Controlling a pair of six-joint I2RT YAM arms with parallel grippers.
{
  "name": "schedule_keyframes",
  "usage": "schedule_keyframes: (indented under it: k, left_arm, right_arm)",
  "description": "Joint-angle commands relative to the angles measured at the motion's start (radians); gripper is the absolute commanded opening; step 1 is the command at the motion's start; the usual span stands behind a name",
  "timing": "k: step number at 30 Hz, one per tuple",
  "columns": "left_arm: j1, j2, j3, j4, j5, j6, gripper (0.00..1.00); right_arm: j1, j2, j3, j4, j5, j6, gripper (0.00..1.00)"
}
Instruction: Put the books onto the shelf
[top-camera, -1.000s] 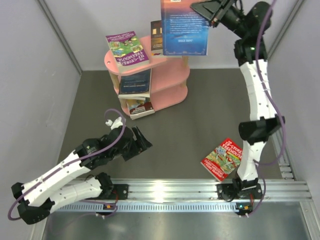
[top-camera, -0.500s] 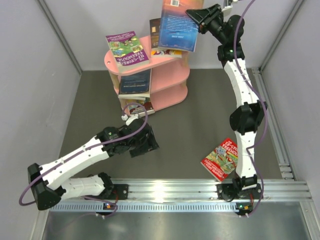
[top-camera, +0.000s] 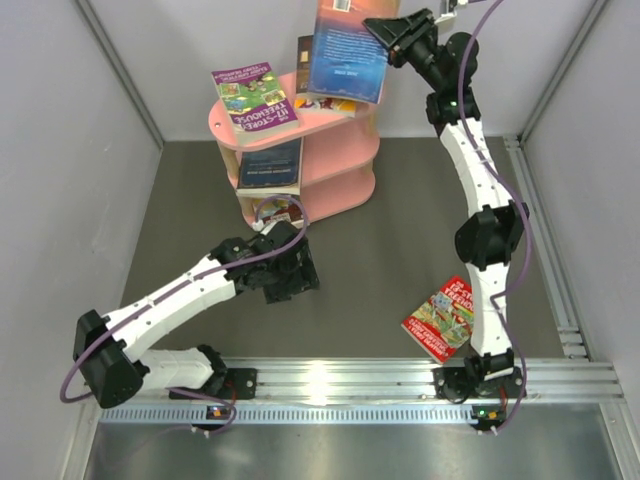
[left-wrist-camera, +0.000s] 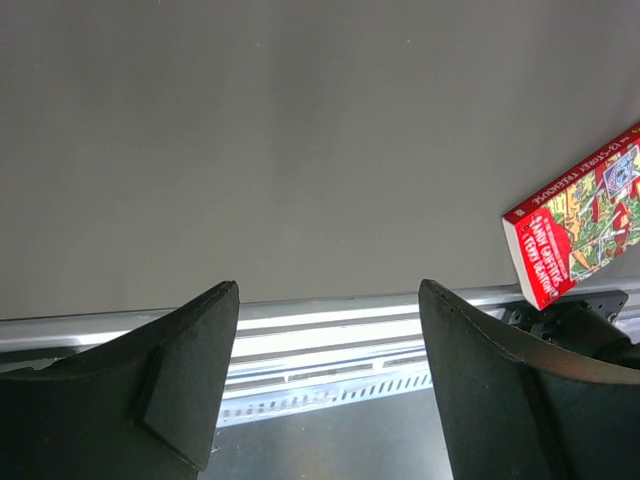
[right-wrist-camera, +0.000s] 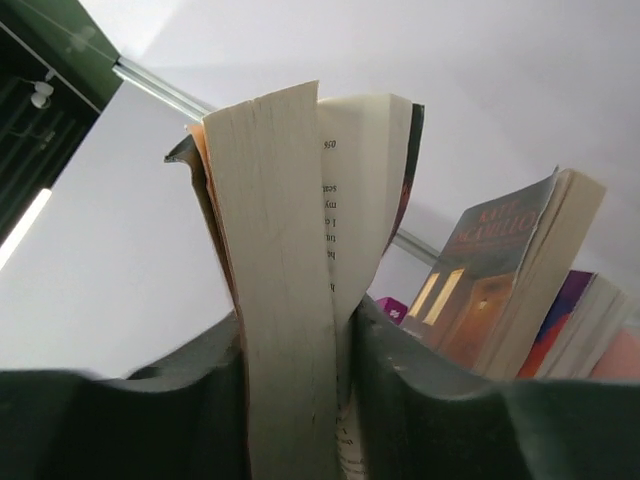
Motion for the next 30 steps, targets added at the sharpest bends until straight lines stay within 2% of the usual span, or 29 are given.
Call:
schedule_keyframes:
  k: [1, 2, 4, 10, 16, 22, 24, 25, 26, 28, 29, 30]
  left_arm:
    - [0.023, 0.014, 0.038, 0.062, 0.033, 0.035, 0.77]
    - [0.026, 0.02, 0.041, 0.067, 0.035, 0.04, 0.77]
    - [0.038, 0.027, 0.044, 0.071, 0.041, 0.045, 0.77]
    - [0.064, 0.051, 0.05, 0.099, 0.064, 0.06, 0.77]
    - [0.078, 0.065, 0.056, 0.11, 0.073, 0.074, 0.77]
    - [0.097, 0.05, 0.059, 0.125, 0.062, 0.092, 0.77]
    - [0.098, 0.051, 0.064, 0.136, 0.059, 0.106, 0.77]
    - [0.1, 0.057, 0.069, 0.142, 0.062, 0.109, 0.77]
    - [0.098, 0.062, 0.069, 0.159, 0.068, 0.117, 0.77]
    - [0.098, 0.082, 0.073, 0.179, 0.082, 0.121, 0.77]
    - [0.097, 0.091, 0.07, 0.192, 0.091, 0.126, 0.77]
    - [0.097, 0.102, 0.069, 0.226, 0.132, 0.128, 0.77]
  right_arm:
    - [0.037, -0.013, 0.08, 0.112, 0.03, -0.003, 0.34]
    - [0.038, -0.013, 0.08, 0.1, 0.026, -0.017, 0.54]
    - [0.04, -0.013, 0.078, 0.086, 0.026, -0.027, 0.99]
    - [0.038, -0.004, 0.07, 0.043, 0.01, -0.06, 1.0]
    - [-0.012, -0.107, -0.08, 0.005, 0.02, -0.138, 1.0]
    - [-0.143, -0.24, -0.251, 0.011, 0.004, -0.185, 1.0]
    - [-0.222, -0.295, -0.362, -0.012, -0.016, -0.196, 1.0]
    - [-0.235, -0.372, -0.423, -0.016, -0.02, -0.198, 1.0]
    - [-0.323, -0.415, -0.553, -0.053, -0.015, -0.207, 1.0]
    - [-0.385, -0.552, -0.676, -0.169, 0.012, -0.285, 1.0]
    - [-0.438, -0.596, -0.753, -0.278, 0.102, -0.337, 1.0]
    - [-0.459, -0.636, -0.772, -0.56, 0.184, -0.392, 1.0]
